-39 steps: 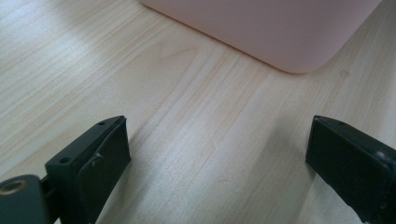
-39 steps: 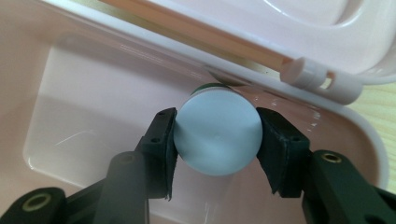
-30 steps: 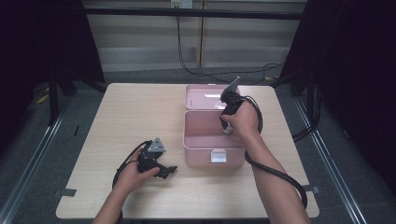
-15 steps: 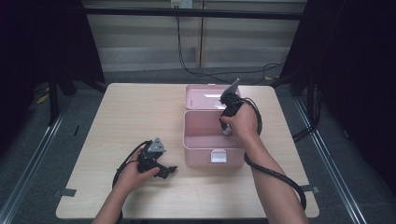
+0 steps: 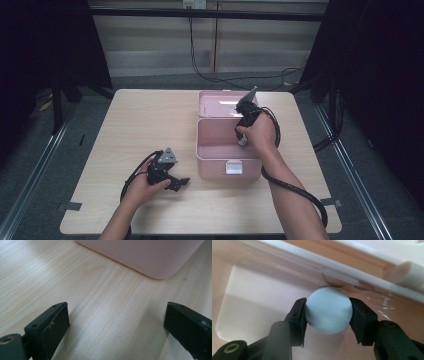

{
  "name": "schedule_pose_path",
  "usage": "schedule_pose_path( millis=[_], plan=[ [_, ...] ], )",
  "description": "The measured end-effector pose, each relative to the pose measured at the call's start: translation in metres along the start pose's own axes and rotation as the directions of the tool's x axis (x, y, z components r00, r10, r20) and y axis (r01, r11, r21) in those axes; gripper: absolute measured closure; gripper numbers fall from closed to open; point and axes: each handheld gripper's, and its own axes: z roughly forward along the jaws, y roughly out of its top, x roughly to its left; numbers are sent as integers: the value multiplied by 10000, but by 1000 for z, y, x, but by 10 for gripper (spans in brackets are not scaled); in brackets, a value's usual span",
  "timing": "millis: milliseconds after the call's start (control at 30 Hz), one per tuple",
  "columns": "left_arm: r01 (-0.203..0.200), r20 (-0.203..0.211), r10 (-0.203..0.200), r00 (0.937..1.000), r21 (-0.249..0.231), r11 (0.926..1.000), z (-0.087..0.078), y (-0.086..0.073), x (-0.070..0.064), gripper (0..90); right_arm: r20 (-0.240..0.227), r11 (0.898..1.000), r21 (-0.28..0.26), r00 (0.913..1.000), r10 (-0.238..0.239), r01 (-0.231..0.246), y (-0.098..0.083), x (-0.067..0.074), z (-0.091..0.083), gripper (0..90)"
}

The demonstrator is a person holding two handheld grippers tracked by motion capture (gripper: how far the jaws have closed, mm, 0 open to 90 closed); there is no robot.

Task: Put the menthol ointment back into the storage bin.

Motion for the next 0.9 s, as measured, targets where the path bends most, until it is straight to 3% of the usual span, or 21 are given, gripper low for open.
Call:
schedule_pose_path(
  millis=[900],
  plan=[
    [8,-13,-8,10000,-22,10000,0,0,0,56,-53,9999,-111,9999,-132,132,-6,0,12,505]
  ],
)
